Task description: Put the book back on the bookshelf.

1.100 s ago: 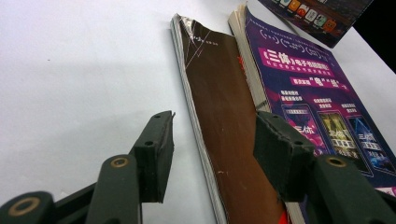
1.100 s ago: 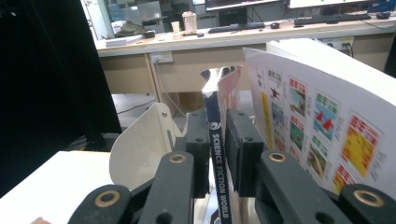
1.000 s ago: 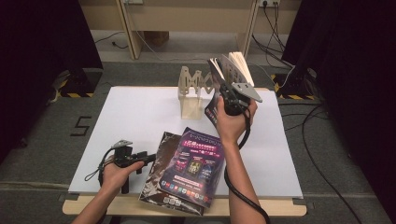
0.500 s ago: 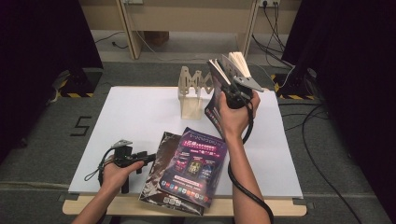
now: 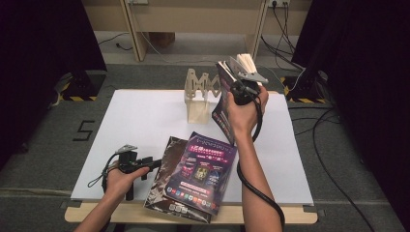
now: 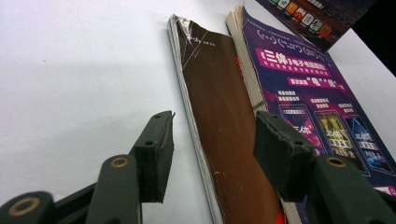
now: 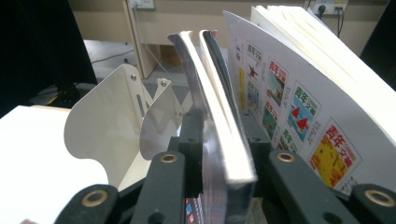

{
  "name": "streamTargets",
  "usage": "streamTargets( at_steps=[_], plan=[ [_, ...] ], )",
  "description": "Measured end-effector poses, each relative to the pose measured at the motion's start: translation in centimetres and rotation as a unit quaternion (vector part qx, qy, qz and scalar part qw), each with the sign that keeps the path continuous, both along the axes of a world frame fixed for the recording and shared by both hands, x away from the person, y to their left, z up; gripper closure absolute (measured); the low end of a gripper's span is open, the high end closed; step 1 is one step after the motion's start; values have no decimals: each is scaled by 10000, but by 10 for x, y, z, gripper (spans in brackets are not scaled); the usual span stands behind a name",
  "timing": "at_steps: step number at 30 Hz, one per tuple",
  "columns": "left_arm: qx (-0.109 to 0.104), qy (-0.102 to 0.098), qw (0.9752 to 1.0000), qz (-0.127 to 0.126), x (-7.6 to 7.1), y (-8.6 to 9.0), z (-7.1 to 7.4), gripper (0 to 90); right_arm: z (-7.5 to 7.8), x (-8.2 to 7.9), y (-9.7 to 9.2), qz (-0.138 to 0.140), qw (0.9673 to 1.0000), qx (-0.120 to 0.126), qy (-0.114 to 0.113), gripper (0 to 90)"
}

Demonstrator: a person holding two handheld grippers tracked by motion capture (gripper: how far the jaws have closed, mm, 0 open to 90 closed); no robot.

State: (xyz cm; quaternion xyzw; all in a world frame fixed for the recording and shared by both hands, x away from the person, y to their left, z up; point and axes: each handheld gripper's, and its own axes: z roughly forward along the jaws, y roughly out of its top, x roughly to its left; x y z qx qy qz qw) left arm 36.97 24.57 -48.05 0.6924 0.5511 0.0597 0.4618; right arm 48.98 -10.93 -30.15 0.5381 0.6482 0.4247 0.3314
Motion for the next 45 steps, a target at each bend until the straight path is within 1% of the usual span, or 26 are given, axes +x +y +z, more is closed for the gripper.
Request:
streamTargets(
  at_steps=[2, 4, 6, 9, 15, 18, 19, 23, 29, 31, 34, 36, 39, 42, 45],
  plan=[
    [-4, 6, 10000, 6, 0, 0, 0, 470, 1, 2, 0, 7, 10000, 8, 62, 794],
    [-14, -3, 10000, 9, 0, 0, 1, 470, 2, 3, 0, 28, 9999, -36, 123, 826],
    [-17, -8, 10000, 15, 0, 0, 1, 470, 3, 3, 2, 6, 9998, -125, 137, 840],
    [-10, -2, 10000, 15, 0, 0, 1, 470, 4, 2, 3, 30, 9999, -40, 107, 843],
    [1, -11, 10000, 18, 1, 0, 1, 471, 8, -4, 6, 94, 9998, 128, -115, 846],
    [-12, -5, 10000, 16, 1, 1, 1, 471, 8, -5, 9, 118, 9995, 184, -226, 846],
    [-9, -10, 10000, 16, 1, 1, 1, 471, 8, -5, 11, 110, 9993, 236, -275, 846],
    [-31, -6, 10000, 41, 1, 3, 1, 471, 9, -4, 16, 48, 9988, 199, -440, 846],
    [-35, -13, 10000, 37, 1, 3, 1, 472, 10, 1, 21, -22, 9975, 256, -658, 846],
    [-32, 0, 10000, 21, 1, 3, 1, 472, 11, 3, 22, -27, 9970, 222, -740, 846],
    [-31, -14, 10000, 19, 1, 3, 1, 472, 10, 8, 25, -54, 9965, 260, -799, 845],
    [-23, -23, 10000, 27, 1, 4, 1, 472, 8, 11, 26, -63, 9965, 258, -793, 845],
    [-21, -5, 10000, 56, 1, 4, 1, 473, 3, 15, 27, -79, 9966, 273, -776, 845],
    [-28, -10, 10000, 50, 1, 4, 0, 473, -3, 18, 28, -98, 9964, 229, -812, 845],
    [-14, -8, 10000, 51, 1, 4, 1, 473, -9, 22, 27, -141, 9966, 240, -779, 845]
  ],
)
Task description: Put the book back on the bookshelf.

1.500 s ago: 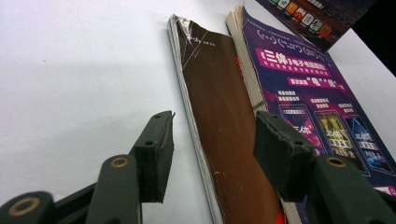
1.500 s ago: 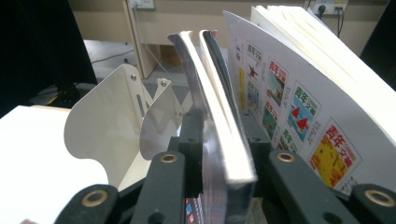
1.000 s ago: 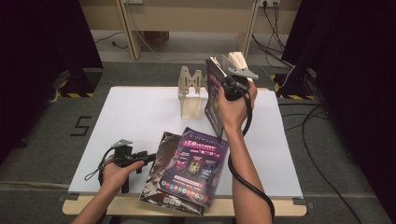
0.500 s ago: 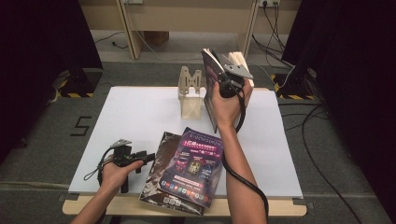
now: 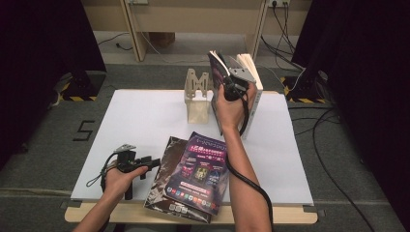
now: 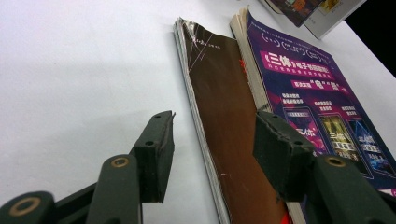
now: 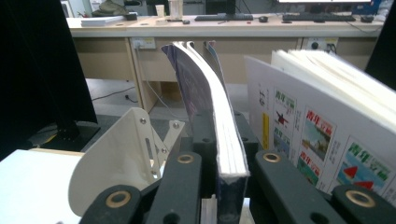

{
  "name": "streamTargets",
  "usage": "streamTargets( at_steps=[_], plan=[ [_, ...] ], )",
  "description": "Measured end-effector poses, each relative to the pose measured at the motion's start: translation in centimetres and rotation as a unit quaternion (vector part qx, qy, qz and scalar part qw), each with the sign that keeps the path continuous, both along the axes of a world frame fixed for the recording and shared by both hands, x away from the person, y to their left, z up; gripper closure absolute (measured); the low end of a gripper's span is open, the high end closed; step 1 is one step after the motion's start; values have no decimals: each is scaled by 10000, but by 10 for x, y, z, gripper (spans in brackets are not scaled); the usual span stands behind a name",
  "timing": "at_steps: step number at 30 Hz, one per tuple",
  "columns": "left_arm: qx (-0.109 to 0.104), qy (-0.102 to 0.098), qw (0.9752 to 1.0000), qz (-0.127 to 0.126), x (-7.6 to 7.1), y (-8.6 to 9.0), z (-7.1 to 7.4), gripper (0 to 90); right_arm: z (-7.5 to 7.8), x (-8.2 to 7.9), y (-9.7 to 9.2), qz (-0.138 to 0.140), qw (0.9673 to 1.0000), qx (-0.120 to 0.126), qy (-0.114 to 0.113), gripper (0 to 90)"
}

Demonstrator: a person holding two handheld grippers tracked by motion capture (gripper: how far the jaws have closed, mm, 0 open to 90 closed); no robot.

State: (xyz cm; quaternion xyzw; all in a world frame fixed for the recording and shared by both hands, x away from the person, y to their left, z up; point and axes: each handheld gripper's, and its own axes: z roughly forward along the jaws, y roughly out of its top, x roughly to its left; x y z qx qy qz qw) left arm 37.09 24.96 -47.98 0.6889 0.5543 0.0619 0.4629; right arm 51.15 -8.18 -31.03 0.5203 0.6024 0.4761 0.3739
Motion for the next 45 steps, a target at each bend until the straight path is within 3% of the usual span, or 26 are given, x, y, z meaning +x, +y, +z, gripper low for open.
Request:
streamTargets(
  at_steps=[10, 16, 24, 31, 34, 38, 45],
  plan=[
    [-1, 15, 10000, -16, 0, 0, -1, 473, -6, 3, 0, -77, 9999, -64, -16, 839],
    [23, 19, 10000, -23, 0, -1, -1, 474, -5, 2, -2, -59, 9996, -11, 264, 777],
    [23, 16, 10000, -36, 0, -2, -1, 474, 11, 4, -4, 29, 9984, -20, 556, 715],
    [13, 9, 10000, -34, 0, -1, -1, 474, 14, 12, -3, -29, 9955, -155, 933, 789],
    [16, 7, 10000, -34, 0, -1, -1, 474, 15, 13, -3, -124, 9950, -359, 922, 839],
    [35, 4, 10000, -30, 0, 0, -1, 475, 15, 14, -5, -136, 9958, -276, 866, 844],
    [33, 0, 10000, -31, 0, 0, -1, 477, 14, 13, -1, -160, 9982, -263, 522, 846]
  ],
)
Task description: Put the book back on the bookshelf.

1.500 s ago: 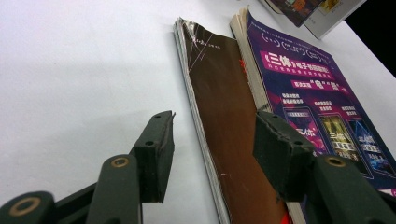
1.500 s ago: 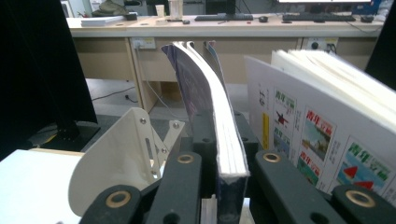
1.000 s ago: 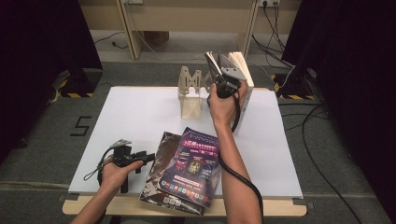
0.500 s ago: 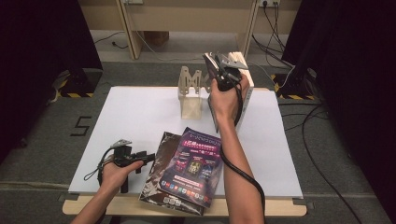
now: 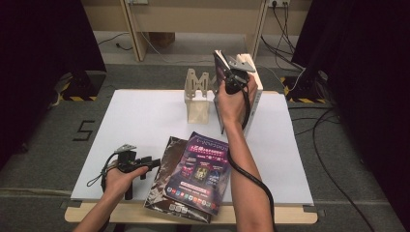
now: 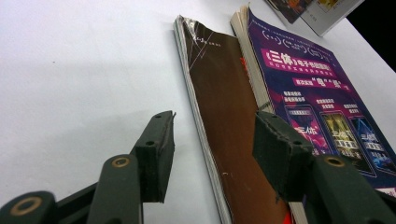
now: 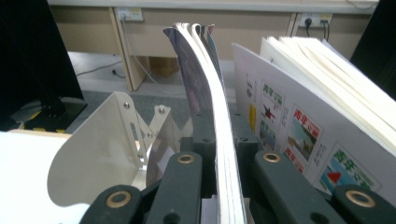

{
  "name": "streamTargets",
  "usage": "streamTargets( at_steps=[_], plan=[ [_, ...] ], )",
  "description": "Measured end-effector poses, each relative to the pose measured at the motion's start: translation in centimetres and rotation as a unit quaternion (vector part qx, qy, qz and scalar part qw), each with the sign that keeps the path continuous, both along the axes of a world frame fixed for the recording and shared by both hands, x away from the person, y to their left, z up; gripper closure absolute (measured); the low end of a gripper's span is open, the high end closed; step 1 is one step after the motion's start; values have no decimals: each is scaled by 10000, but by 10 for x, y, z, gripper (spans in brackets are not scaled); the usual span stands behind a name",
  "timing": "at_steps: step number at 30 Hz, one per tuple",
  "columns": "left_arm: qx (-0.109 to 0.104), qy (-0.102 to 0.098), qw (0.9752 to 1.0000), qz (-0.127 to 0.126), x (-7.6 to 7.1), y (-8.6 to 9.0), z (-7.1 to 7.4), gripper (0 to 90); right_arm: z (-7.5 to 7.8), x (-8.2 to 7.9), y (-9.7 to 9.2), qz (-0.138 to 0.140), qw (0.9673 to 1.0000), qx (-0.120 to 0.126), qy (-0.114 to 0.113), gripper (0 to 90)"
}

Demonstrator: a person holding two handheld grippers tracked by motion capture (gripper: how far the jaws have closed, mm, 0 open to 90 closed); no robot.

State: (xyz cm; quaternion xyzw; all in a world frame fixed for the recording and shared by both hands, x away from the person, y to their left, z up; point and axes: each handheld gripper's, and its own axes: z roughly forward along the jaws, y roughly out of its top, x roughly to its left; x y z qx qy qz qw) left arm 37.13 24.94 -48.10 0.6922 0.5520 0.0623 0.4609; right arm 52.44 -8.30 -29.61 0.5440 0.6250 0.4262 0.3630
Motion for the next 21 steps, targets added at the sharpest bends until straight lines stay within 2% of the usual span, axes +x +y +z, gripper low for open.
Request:
streamTargets(
  at_steps=[7, 9, 14, 17, 21],
  plan=[
    [-9, -8, 10000, 18, 0, 1, 1, 477, -9, 6, 2, -95, 10000, 19, -25, 845],
    [-11, -3, 10000, 20, 0, 1, 1, 477, -10, 7, 2, -118, 9999, -5, -70, 845],
    [-18, -13, 10000, 15, -1, 1, 2, 477, -8, 9, 2, -196, 9998, 1, -14, 834],
    [-9, -9, 10000, 16, -1, 1, 1, 477, -8, 9, 0, -326, 9994, -105, -50, 797],
    [-4, 4, 10000, -5, 0, -1, 0, 477, -5, 9, -1, -317, 9994, -123, 19, 743]
  ],
)
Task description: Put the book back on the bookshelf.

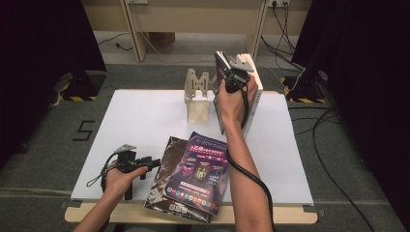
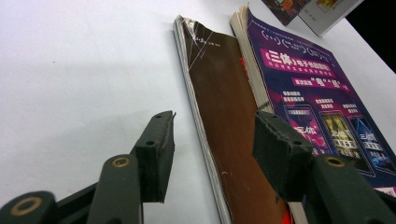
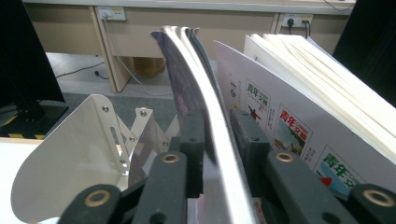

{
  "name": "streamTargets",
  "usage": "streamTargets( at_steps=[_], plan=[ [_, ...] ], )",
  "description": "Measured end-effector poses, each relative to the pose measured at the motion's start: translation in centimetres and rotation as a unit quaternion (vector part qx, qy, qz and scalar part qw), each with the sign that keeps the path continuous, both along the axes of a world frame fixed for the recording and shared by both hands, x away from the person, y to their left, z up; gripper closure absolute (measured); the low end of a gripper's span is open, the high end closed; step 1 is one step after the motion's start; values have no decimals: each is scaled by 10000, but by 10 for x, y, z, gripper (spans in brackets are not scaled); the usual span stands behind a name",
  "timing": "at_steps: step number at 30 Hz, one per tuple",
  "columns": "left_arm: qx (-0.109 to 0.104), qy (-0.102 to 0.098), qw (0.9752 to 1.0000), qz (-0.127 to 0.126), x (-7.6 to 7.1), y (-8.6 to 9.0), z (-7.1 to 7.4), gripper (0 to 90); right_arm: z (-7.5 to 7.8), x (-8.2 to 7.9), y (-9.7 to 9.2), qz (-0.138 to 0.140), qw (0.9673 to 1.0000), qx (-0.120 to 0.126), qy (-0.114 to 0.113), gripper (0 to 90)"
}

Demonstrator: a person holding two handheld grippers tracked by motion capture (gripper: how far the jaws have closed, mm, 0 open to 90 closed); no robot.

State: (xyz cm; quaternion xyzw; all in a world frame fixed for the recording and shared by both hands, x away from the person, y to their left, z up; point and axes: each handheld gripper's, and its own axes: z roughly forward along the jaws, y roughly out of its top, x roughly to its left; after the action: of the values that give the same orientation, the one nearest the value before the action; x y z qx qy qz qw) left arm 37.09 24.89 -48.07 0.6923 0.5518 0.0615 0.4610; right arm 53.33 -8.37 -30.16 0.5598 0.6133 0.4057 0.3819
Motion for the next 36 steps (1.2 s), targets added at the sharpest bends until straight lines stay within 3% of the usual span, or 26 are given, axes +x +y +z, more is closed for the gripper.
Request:
streamTargets(
  at_steps=[10, 11, 14, 15, 17, 25, 32, 36],
  plan=[
    [-17, -19, 10000, -14, -1, -1, 1, 476, 5, -10, 0, 39, 9999, 14, -99, 680],
    [-7, -13, 10000, -13, -1, -1, 1, 476, 6, -11, -1, 49, 9999, -3, -122, 685],
    [-4, -16, 10000, -22, -1, -2, 1, 476, 8, -12, -2, 158, 9999, 20, -10, 830],
    [-5, -14, 10000, -27, -1, -2, 1, 476, 9, -12, -2, 134, 9999, 57, 43, 842],
    [-8, -14, 10000, -21, -1, -2, 1, 476, 11, -10, -2, 100, 9997, 171, 147, 844],
    [-9, -6, 10000, -5, 0, 0, 0, 476, 12, -6, -7, -93, 9985, 509, 182, 845],
    [-19, -28, 10000, -2, -1, -1, 1, 476, 4, -9, -5, -67, 9999, 115, -22, 779],
    [-17, -31, 10000, -26, -1, -2, 1, 475, 2, -13, -7, -26, 9999, 85, -86, 720]
  ],
)
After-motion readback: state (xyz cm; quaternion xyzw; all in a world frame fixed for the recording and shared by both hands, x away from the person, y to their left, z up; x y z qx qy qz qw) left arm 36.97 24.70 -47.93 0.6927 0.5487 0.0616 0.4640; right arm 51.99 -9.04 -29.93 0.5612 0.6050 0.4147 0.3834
